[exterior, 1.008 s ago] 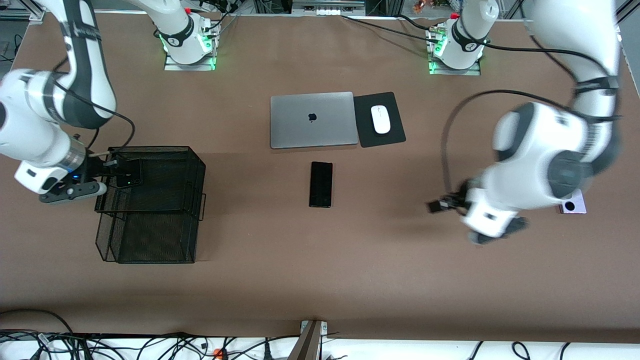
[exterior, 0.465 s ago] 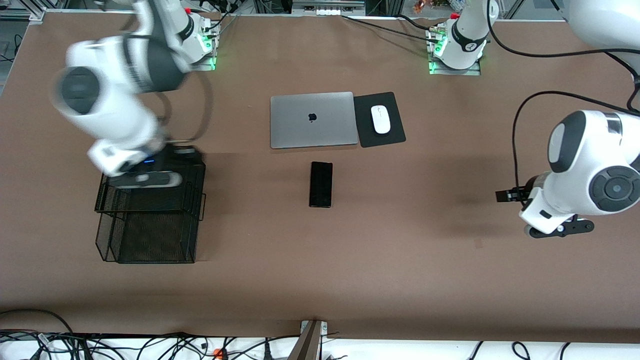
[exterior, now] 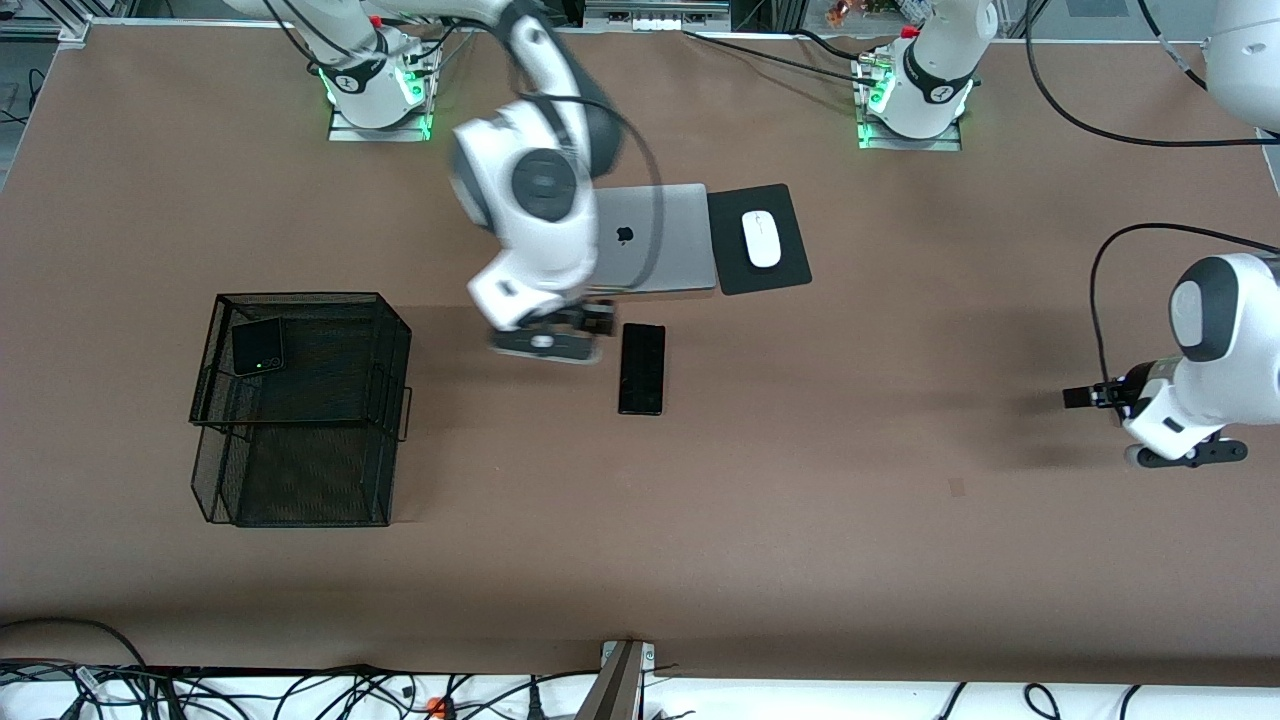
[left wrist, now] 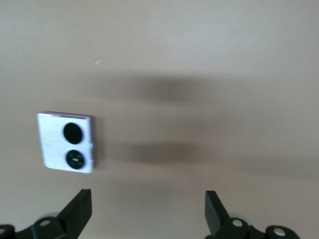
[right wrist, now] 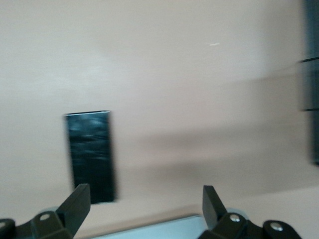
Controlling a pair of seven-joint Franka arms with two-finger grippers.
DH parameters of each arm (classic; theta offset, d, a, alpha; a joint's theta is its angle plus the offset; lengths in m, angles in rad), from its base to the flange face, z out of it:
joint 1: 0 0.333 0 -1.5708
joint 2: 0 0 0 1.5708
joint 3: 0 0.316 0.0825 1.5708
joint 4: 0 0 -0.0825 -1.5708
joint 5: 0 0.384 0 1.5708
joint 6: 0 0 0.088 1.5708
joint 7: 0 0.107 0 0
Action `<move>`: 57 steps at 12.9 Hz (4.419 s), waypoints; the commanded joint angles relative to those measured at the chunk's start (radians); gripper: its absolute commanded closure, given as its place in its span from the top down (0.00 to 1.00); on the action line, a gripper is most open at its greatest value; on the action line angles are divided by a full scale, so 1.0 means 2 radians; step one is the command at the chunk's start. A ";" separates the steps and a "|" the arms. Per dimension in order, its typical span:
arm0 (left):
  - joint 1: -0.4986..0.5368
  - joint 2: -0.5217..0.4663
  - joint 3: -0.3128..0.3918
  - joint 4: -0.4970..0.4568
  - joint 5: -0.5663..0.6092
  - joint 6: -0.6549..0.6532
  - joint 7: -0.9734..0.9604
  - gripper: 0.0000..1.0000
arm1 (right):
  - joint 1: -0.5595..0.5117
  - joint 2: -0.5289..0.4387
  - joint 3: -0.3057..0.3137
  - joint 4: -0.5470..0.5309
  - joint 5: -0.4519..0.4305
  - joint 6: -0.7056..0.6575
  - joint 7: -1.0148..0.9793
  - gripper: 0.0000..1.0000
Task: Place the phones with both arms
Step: 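Grasp the black phone with the right gripper while the left gripper approaches, then lift the black phone with the right gripper while the left gripper grasps, then drop the black phone into the basket while the left gripper sets down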
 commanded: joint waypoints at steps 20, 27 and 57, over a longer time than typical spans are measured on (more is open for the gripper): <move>0.122 0.091 -0.009 0.017 -0.012 0.143 0.160 1.00 | -0.004 0.138 0.060 0.005 0.009 0.176 0.051 1.00; 0.123 0.106 -0.009 0.017 -0.014 0.149 0.153 1.00 | -0.005 0.133 0.059 0.009 0.011 0.176 0.044 0.00; -0.401 0.169 -0.079 0.151 -0.087 0.161 -0.353 0.29 | -0.064 -0.258 -0.202 -0.425 -0.033 0.179 -0.446 0.00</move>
